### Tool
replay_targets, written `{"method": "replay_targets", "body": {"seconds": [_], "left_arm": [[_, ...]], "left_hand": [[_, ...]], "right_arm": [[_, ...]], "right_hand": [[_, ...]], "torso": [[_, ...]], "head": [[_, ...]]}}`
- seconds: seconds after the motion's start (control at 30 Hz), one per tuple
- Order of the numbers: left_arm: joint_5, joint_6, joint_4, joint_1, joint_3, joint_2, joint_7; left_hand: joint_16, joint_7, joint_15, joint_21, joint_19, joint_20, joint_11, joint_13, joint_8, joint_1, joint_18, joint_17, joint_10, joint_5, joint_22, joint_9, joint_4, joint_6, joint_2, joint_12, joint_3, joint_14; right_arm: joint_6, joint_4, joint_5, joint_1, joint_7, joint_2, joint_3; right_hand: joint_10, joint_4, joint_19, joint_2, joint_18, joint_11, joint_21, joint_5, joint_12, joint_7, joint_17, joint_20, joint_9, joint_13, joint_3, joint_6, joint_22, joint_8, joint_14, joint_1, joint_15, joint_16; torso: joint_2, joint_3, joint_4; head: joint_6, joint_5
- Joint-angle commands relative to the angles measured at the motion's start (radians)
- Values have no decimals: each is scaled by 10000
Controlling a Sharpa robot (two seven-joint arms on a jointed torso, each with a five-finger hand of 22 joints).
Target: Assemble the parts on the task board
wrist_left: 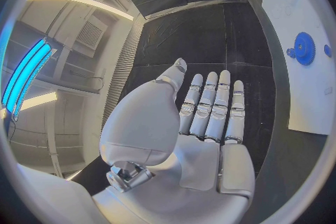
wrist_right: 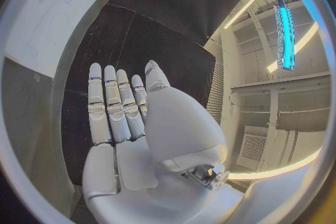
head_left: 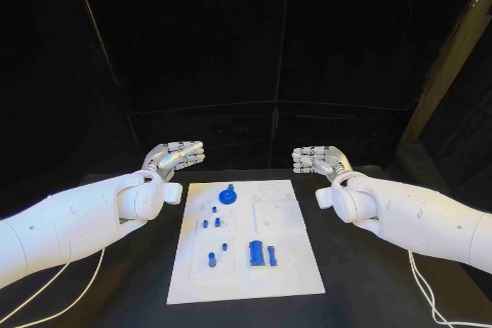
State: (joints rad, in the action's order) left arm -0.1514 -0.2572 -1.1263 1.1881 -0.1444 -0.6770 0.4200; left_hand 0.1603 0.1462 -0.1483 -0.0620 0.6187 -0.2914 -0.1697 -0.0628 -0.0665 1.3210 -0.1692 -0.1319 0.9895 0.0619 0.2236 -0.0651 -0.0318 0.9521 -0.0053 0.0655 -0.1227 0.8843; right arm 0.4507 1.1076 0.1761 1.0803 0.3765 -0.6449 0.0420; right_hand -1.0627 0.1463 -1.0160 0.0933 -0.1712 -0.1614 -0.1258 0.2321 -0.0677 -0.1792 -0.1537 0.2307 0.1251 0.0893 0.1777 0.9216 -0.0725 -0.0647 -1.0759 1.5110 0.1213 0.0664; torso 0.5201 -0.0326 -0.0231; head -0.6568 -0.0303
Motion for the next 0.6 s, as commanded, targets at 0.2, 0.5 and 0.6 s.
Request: {"method": "replay_targets", "body": {"seconds": [0.2,0.5,0.6], "left_arm": [[-153,-221,214,-82,23,211,117],[316,-1602,-1094,-448,423,-138,365],[600,-2436,-1885,-669,664,-349,515]], "left_hand": [[-635,-457,515,620,-1969,977,563,628,665,-4344,507,491,-3388,-619,-776,651,318,-3230,53,-655,463,-2952],[-1603,-1462,1483,620,-3281,1573,915,628,665,-7104,774,1319,-5408,-619,-1229,651,318,-5180,53,-655,1227,-4778],[-1603,-1462,1483,620,-3535,1691,984,628,665,-7639,786,1319,-5803,-619,-1316,651,318,-5558,53,-655,1227,-5136]], "right_arm": [[-75,-249,-151,-3,189,161,-6],[851,1132,-608,-88,542,-267,-123],[1305,1809,-831,-130,715,-478,-181]], "right_hand": [[3631,-553,3289,-933,513,520,485,-798,677,591,656,-757,-507,-893,-608,-3108,725,647,3521,-5123,-379,-664],[5768,-1463,5394,-933,795,852,1258,-1267,677,957,1537,-1228,-1251,-893,-959,-4978,725,647,5736,-8176,-1213,-664],[6179,-1463,5795,-933,792,1614,1258,-1355,677,1027,1537,-1320,-1251,-893,-1030,-5338,725,647,6160,-8762,-1213,-664]], "torso": [[-29,52,11],[233,318,225],[241,326,231]], "head": [[139,67],[556,296],[568,303]]}}
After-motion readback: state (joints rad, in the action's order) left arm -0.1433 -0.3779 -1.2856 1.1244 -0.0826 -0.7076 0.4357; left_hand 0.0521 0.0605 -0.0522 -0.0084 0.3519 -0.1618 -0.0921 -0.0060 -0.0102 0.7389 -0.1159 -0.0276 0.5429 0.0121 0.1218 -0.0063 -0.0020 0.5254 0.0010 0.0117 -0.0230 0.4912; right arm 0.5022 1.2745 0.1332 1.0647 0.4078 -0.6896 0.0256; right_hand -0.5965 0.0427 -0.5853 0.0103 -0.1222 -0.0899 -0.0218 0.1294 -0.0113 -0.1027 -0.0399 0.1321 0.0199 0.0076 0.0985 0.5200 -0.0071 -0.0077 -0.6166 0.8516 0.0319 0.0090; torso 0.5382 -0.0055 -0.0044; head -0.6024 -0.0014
